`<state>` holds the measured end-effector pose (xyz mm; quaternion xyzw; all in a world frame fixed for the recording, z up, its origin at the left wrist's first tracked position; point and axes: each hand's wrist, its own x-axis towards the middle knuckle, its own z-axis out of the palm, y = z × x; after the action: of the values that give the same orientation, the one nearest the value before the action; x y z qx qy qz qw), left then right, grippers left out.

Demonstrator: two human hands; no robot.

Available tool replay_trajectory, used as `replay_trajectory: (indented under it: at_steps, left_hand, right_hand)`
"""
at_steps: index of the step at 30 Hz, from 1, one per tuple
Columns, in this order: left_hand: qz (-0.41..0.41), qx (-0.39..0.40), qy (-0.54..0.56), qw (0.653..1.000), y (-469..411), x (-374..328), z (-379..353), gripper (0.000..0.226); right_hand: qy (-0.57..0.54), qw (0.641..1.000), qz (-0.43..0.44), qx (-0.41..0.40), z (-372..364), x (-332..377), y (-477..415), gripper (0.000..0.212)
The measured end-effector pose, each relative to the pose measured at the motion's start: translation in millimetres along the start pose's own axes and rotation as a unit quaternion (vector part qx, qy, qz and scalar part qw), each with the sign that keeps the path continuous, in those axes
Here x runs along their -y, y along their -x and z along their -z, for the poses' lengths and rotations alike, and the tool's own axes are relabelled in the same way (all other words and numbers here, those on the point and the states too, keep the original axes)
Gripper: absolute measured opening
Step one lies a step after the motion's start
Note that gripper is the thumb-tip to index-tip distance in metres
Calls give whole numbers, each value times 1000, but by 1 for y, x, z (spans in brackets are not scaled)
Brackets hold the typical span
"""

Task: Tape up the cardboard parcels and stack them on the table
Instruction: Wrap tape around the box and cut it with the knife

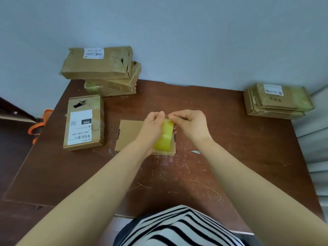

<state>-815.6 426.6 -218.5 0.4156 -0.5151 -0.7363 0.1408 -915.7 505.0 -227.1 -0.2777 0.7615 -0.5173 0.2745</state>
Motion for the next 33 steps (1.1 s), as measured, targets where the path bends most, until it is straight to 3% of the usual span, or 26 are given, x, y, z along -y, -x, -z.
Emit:
replay_trajectory:
  at_steps: [3, 7, 9, 13, 17, 21, 25, 27, 30, 33]
  left_hand:
    - [2, -16, 0, 1000, 1, -1, -3, 24]
    - [8, -17, 15, 1000, 2, 1, -4, 23]
    - [8, -18, 17, 1000, 3, 0, -5, 22]
    - [12, -23, 10, 1000, 3, 0, -3, 23]
    - [21, -23, 27, 999, 5, 0, -2, 20]
    - [16, 14, 23, 1000, 6, -3, -1, 22]
    - [18, -3, 36, 999, 10, -1, -1, 17]
    - [25, -5, 27, 999, 9, -1, 1, 29]
    - [36, 10, 36, 999, 2, -1, 11, 67]
    - [-6, 36, 25, 999, 0, 5, 16, 53]
  right_hand:
    - [-27, 999, -20, -30, -3, 1, -1, 10]
    - [-73, 996, -44, -10, 2, 5, -3, 40]
    - [-61, 997, -42, 13, 2, 8, -1, 26]
    - [-23, 998, -39, 40, 4, 9, -1, 9]
    - [15, 998, -34, 43, 3, 11, -1, 18]
    - [54, 996, -41, 51, 1, 14, -2, 5]
    - [180, 981, 18, 63, -4, 19, 0, 9]
    - [251, 965, 37, 69, -7, 20, 1, 9]
    - [301, 949, 40, 82, -8, 20, 2, 17]
    - [292, 951, 29, 96, -7, 21, 1, 17]
